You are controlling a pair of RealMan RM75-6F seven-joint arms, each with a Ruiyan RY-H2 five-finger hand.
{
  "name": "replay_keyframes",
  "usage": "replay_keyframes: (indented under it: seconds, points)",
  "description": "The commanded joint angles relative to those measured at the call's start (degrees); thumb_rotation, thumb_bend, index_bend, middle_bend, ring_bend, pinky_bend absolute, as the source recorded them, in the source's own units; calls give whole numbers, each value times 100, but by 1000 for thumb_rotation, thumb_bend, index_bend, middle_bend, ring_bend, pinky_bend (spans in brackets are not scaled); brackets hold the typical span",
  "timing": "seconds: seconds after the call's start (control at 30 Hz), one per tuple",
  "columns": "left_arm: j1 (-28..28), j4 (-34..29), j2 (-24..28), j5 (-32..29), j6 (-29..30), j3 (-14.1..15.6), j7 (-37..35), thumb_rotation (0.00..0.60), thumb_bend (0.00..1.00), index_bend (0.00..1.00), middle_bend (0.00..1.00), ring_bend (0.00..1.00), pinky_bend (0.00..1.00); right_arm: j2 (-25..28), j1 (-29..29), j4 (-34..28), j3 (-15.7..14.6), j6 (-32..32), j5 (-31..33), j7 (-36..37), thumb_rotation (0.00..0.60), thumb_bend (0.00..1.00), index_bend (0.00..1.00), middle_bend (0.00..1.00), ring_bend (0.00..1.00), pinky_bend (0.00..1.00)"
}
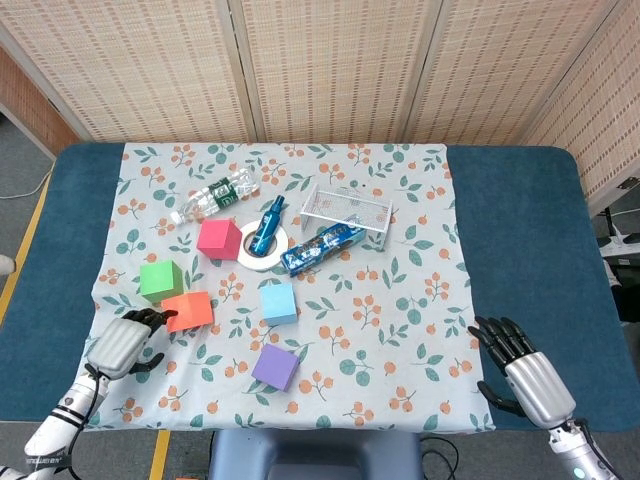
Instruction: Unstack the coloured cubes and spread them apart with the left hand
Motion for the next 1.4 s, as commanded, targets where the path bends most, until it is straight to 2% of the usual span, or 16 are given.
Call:
replay_keyframes:
  seconds: [0.03, 0.13, 0.2, 0.27, 0.37, 0.53, 0.8, 1.1, 1.2, 1.3, 1.4]
  points:
    - [-32, -174, 14, 184, 147, -5, 222, 600, 329, 205, 288, 231, 308, 1, -1, -2, 2, 3, 1, -2, 600, 271, 0, 0, 0, 0]
    - [11, -161, -48, 370, 491, -96, 603, 600, 329, 189, 270, 218, 301, 2, 0, -2, -2, -3, -1, -3, 600, 272, 0, 0, 0, 0]
    - [44, -66, -140, 460, 736, -191, 795, 600, 329, 148, 225, 170, 267, 1, 2, -4, -10, -14, -4, -2, 600, 272, 0, 0, 0, 0]
    - [38, -9, -197, 527, 865, -252, 761, 600, 335, 74, 145, 84, 194, 2, 2, -6, -13, -14, -7, 0, 600, 271, 0, 0, 0, 0]
    - [-37, 72, -253, 636, 880, -282, 568, 600, 351, 12, 72, 10, 135, 5, -2, -14, -15, 1, -19, -6, 600, 272, 0, 0, 0, 0]
    - [-320, 263, -372, 650, 501, -345, 444, 600, 369, 0, 5, 0, 71, 4, -6, -19, -29, -2, -33, -15, 600, 271, 0, 0, 0, 0]
    - [-852, 481, -597, 243, -531, -488, 355, 600, 371, 0, 0, 0, 36, 9, -11, -12, -20, 13, -27, -20, 600, 271, 0, 0, 0, 0]
    - [-1080, 658, -739, -252, -968, -671, 490, 600, 365, 0, 0, 0, 34, 8, -11, -3, -9, 14, -12, -18, 600, 272, 0, 0, 0, 0]
    - [-1112, 644, -729, -353, -1054, -674, 494, 600, 366, 0, 0, 53, 41, -4, -6, 6, -5, -6, 0, -28, 600, 271, 0, 0, 0, 0]
    - [-1154, 609, -699, -458, -1194, -662, 433, 600, 363, 15, 47, 234, 61, -8, -10, 9, 1, 3, 2, -39, 600, 271, 0, 0, 0, 0]
    - [-1167, 611, -713, -468, -1174, -666, 329, 600, 345, 150, 280, 427, 116, -7, -15, 6, 2, 15, 2, -41, 600, 271, 0, 0, 0, 0]
